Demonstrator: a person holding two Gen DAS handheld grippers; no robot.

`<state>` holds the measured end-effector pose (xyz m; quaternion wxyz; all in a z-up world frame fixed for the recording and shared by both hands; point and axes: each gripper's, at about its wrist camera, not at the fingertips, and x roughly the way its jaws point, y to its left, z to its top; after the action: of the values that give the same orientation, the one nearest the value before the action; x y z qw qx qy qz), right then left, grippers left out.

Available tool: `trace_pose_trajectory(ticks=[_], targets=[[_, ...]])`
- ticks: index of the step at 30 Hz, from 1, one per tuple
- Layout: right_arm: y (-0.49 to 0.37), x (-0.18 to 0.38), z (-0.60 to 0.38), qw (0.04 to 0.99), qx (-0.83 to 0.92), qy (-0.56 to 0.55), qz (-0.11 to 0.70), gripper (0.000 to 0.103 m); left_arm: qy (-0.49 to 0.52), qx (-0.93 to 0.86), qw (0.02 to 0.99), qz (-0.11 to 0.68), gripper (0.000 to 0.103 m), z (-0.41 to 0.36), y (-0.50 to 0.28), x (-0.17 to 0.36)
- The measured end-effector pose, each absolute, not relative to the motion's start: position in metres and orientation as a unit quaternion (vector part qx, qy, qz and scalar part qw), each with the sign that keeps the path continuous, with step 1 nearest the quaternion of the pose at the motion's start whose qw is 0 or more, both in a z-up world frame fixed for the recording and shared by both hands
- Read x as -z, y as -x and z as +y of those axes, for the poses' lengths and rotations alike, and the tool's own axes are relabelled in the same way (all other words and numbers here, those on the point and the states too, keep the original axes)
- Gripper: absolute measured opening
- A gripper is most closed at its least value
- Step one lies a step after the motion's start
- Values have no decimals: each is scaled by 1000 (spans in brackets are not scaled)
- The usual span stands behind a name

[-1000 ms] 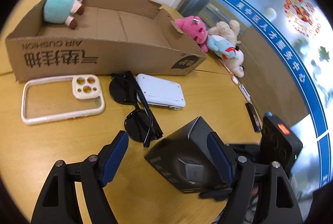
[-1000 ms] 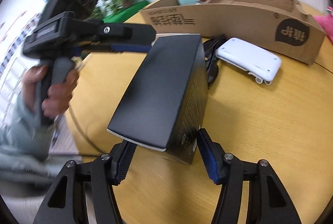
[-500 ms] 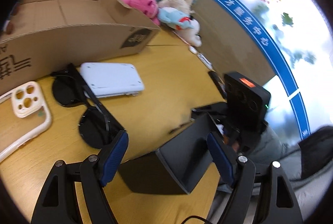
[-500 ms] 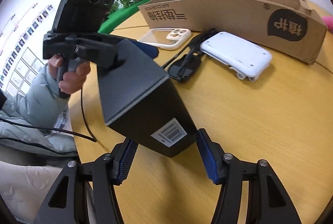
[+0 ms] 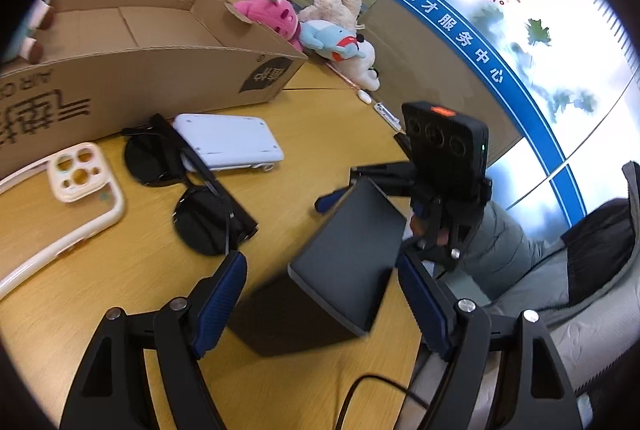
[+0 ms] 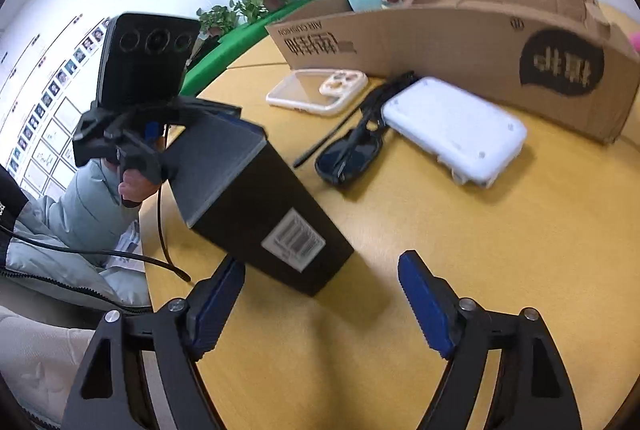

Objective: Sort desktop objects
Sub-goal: 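Lift the black charger box with the right gripper toward the cardboard box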

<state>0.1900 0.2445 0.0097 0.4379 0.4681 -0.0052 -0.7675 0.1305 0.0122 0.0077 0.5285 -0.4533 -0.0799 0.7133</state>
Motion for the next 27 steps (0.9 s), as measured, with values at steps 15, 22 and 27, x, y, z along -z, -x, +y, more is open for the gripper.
trace_pose_trajectory(ticks=[15,22,27], targets=[[-172,-5,212,492,743,-454,-13,54,456,-731,499,-95,64,0,-122,10],[-159,-16,219,483,746,-452,-78,54,447,-758,465,-98,61,-4,-109,-24],[-124,-61,230,467,772,-412,-132,54,439,-770,450,-109,56,-8,-81,-61]])
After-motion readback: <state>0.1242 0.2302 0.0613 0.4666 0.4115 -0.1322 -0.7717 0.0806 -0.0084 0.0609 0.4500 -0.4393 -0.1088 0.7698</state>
